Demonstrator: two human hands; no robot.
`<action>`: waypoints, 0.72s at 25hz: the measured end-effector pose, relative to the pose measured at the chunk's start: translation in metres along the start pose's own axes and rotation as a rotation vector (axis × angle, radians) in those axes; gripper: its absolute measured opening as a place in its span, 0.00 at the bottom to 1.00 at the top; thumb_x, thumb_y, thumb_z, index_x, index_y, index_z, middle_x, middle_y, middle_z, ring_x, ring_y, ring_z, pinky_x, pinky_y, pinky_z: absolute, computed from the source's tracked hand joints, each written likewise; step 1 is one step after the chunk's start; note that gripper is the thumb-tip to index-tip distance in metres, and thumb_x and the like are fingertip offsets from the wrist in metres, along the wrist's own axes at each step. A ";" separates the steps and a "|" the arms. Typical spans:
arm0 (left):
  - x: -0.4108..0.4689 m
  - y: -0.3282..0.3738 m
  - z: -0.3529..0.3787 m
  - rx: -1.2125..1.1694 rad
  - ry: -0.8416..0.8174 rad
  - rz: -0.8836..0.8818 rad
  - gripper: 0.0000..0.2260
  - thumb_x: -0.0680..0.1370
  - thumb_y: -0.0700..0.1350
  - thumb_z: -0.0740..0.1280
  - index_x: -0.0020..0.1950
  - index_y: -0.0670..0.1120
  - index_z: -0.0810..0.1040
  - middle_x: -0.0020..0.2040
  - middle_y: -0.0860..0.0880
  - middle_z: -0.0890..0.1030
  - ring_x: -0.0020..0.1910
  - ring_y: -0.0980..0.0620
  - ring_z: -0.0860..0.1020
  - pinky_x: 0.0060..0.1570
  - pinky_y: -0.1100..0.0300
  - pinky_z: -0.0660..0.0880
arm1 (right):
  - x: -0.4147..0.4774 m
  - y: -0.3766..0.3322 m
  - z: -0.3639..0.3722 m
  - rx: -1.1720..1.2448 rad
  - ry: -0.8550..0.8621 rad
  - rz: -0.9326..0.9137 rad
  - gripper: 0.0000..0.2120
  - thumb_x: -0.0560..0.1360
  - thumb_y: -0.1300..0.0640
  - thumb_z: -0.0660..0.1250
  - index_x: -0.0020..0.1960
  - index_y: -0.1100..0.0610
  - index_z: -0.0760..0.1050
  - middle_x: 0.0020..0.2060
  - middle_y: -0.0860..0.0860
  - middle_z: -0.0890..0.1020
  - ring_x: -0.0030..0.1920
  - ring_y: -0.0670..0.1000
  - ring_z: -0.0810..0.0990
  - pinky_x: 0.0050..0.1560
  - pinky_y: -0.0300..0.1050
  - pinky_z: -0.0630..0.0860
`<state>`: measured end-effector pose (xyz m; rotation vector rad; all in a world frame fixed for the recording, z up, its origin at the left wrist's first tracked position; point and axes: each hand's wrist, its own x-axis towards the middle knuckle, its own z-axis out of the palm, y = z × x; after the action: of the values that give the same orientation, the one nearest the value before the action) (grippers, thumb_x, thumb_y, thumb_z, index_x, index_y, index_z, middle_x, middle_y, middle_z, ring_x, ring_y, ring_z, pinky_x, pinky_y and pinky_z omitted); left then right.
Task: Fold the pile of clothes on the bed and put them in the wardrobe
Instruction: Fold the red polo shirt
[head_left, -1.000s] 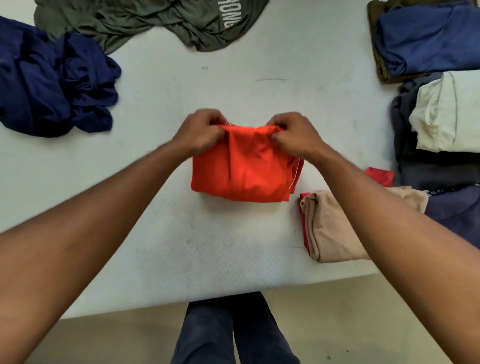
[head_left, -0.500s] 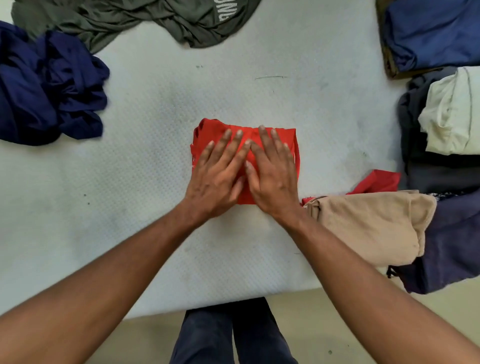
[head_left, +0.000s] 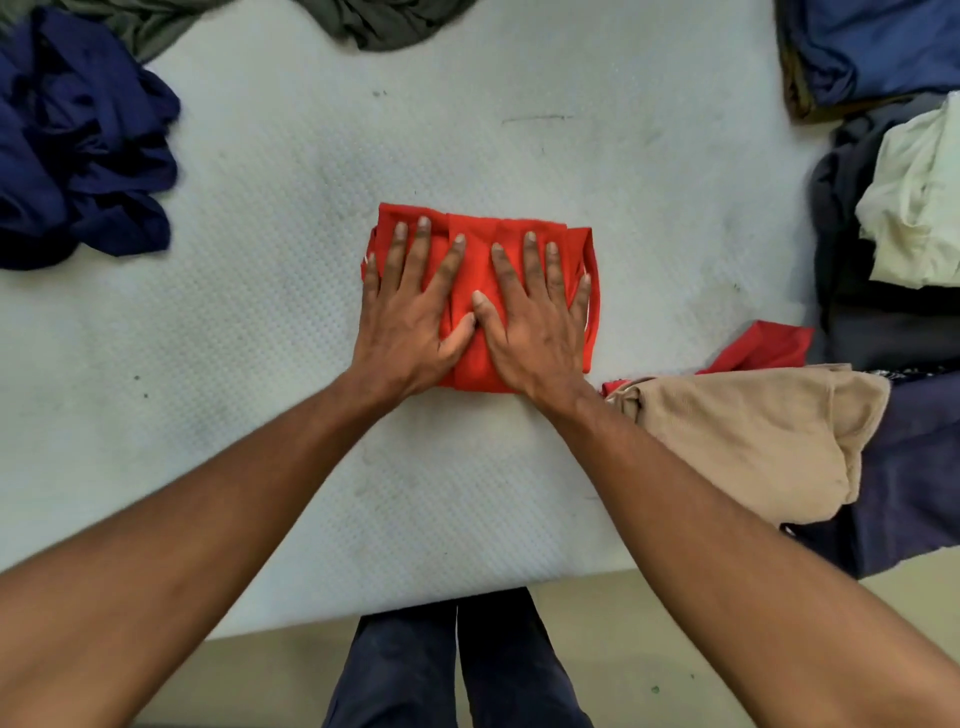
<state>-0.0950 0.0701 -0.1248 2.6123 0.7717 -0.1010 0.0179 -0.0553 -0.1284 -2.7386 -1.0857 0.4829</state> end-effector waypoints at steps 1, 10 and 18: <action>-0.005 0.004 -0.011 -0.031 0.058 0.030 0.35 0.78 0.62 0.60 0.82 0.51 0.56 0.83 0.42 0.50 0.82 0.42 0.47 0.78 0.38 0.47 | -0.004 0.000 -0.011 0.057 0.046 -0.021 0.30 0.81 0.37 0.52 0.80 0.48 0.64 0.81 0.53 0.60 0.82 0.56 0.55 0.79 0.64 0.48; -0.042 -0.006 0.020 0.175 -0.254 0.159 0.57 0.62 0.65 0.75 0.83 0.54 0.46 0.83 0.44 0.43 0.81 0.41 0.39 0.75 0.34 0.46 | -0.044 0.020 0.010 -0.072 -0.189 -0.256 0.54 0.62 0.44 0.71 0.84 0.52 0.51 0.83 0.56 0.50 0.83 0.57 0.47 0.81 0.60 0.48; -0.028 0.001 0.012 0.289 -0.073 0.216 0.36 0.67 0.48 0.69 0.76 0.51 0.68 0.76 0.37 0.67 0.73 0.32 0.66 0.59 0.36 0.70 | -0.046 0.022 0.001 -0.113 -0.068 -0.250 0.49 0.63 0.58 0.75 0.81 0.52 0.60 0.80 0.58 0.61 0.80 0.60 0.59 0.78 0.61 0.59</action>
<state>-0.1179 0.0498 -0.1305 2.9270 0.4743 -0.2610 -0.0002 -0.1028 -0.1243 -2.6428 -1.4907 0.4936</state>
